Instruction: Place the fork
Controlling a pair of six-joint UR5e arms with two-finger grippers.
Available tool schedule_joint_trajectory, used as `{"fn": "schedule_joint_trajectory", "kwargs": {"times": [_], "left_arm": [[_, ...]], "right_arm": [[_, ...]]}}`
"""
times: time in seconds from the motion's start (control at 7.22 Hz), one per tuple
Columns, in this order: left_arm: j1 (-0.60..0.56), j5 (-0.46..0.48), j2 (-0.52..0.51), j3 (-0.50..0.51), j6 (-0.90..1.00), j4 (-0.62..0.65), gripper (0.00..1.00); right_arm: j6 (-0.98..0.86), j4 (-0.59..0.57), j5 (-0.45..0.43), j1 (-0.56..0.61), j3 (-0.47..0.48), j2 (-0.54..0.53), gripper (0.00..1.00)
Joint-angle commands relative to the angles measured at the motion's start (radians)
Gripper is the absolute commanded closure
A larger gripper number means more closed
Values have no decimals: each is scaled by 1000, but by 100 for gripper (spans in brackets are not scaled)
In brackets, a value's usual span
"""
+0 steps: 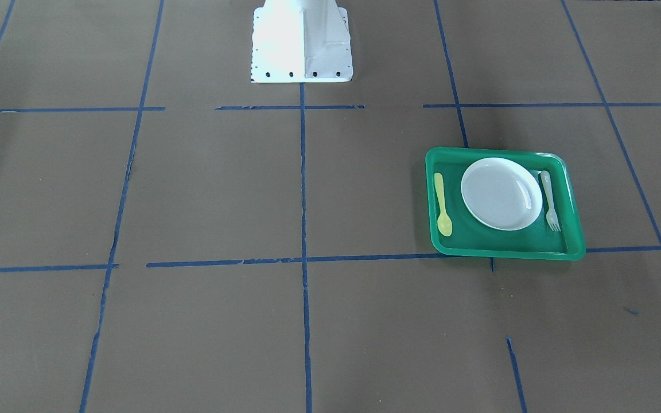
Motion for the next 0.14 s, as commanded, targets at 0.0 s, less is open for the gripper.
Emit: {"fn": "schedule_joint_trajectory", "kwargs": {"times": [0.0], "left_arm": [[0,2,0,-2,0,0,0]], "right_arm": [[0,0,0,0,0,0,0]]}}
